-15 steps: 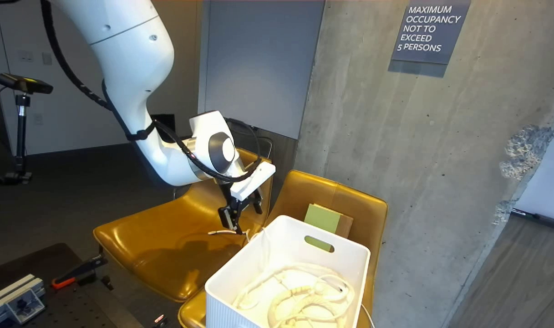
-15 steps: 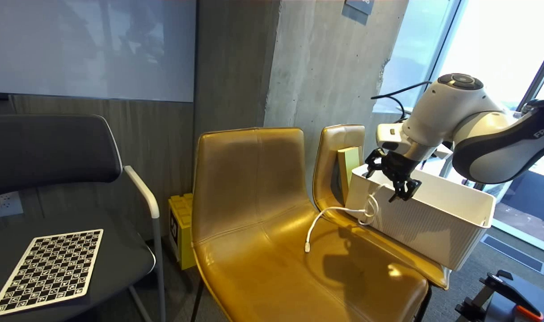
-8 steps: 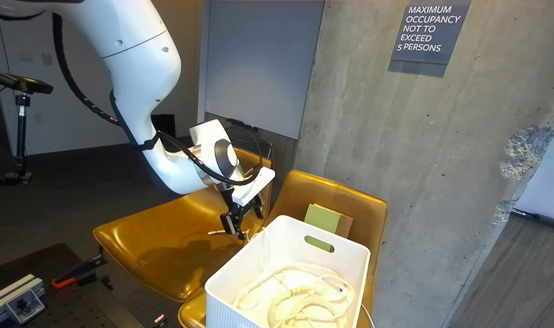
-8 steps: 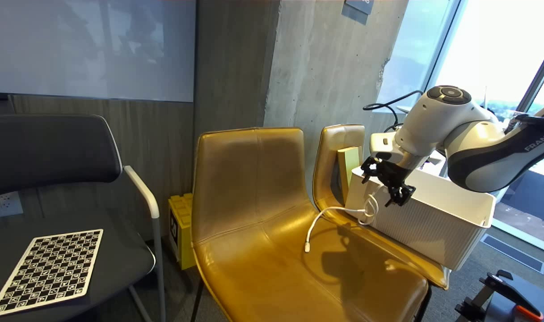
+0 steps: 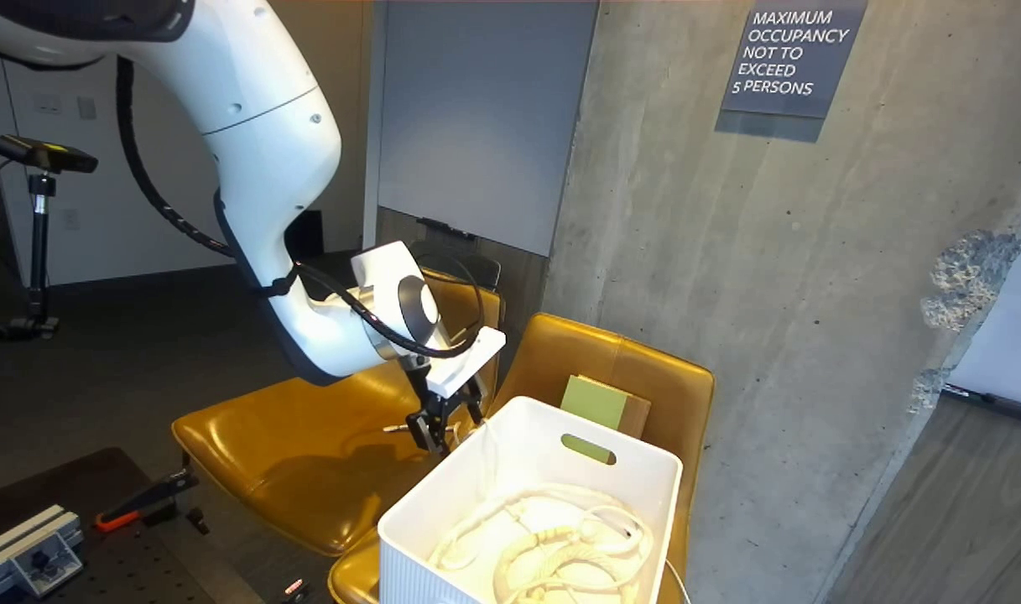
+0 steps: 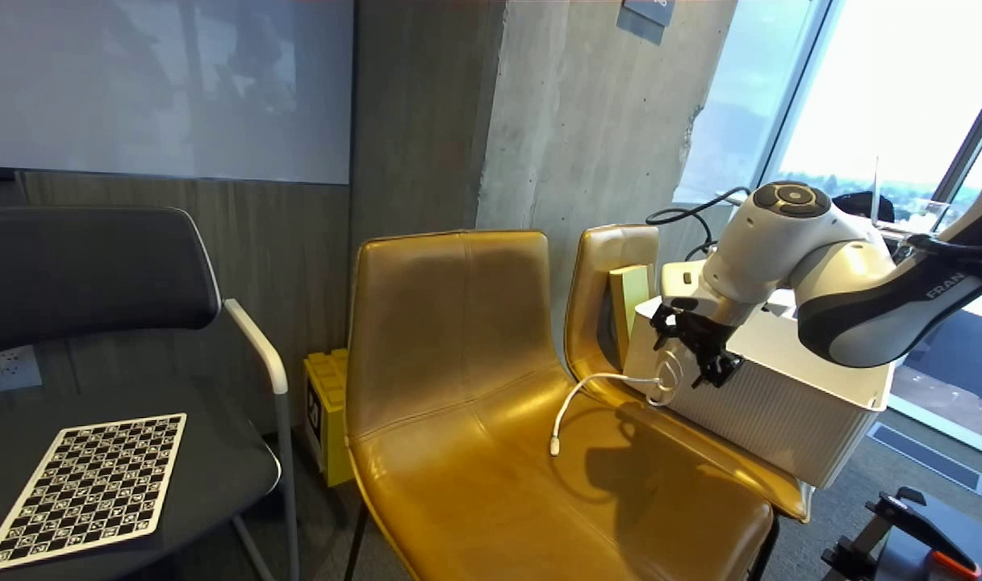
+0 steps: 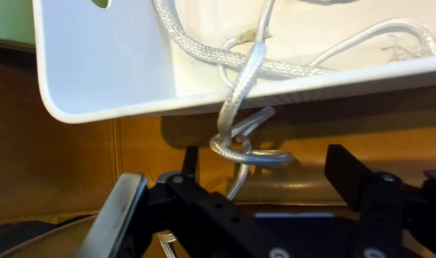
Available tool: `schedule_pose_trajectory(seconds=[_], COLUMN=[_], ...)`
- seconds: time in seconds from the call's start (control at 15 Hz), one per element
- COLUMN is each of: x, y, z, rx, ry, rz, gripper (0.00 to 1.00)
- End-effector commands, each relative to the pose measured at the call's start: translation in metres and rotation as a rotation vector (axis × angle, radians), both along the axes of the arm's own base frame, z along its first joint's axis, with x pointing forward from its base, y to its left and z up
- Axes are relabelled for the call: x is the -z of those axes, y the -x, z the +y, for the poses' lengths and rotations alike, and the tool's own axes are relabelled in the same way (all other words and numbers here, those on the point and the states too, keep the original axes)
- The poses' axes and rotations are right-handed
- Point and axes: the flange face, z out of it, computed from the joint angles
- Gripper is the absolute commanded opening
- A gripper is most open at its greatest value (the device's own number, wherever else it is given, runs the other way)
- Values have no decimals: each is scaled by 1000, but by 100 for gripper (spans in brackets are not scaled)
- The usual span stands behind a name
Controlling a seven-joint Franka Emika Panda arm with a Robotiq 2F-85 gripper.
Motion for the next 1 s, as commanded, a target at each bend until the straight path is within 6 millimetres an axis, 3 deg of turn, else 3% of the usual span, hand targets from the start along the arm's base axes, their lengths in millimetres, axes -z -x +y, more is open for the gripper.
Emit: schedule_pose_trajectory(seconds=[0.0,0.4,0.53,0.73,0.93], x=[10,18,17,0,-55], y=[0,-1,2,7,19], z=[2,-13,-16,-12,2], rx=[-1,21,27,36,34], ry=[17,33,34,25,-18], rz=[-6,-5,-7,-29,-71], gripper=[58,12,0,2,2])
